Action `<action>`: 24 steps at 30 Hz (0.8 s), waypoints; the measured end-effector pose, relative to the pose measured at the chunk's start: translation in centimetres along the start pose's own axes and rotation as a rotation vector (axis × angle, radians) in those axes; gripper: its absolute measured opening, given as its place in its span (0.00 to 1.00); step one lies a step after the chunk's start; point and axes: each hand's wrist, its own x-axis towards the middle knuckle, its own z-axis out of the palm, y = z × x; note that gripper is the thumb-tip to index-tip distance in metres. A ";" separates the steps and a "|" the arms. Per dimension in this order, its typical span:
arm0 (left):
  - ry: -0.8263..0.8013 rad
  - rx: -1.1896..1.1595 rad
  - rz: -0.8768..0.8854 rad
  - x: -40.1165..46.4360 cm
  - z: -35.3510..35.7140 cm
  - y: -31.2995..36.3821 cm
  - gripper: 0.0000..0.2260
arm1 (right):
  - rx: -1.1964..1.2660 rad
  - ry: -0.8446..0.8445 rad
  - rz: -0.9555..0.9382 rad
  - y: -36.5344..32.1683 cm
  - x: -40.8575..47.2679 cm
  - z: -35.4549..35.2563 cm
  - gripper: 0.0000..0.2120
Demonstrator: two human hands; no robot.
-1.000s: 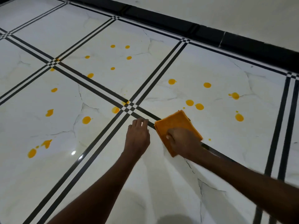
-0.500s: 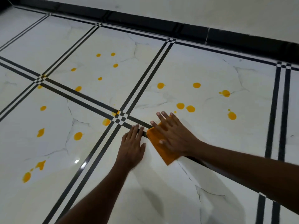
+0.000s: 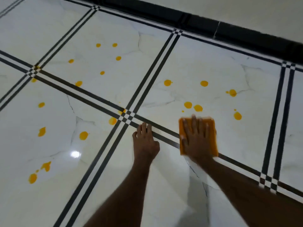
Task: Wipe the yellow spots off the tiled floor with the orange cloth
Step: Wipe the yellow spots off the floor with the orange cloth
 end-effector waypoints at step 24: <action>0.061 0.101 0.290 6.5 3.7 3.6 0.38 | 0.164 0.254 0.721 5.5 2.4 1.9 0.34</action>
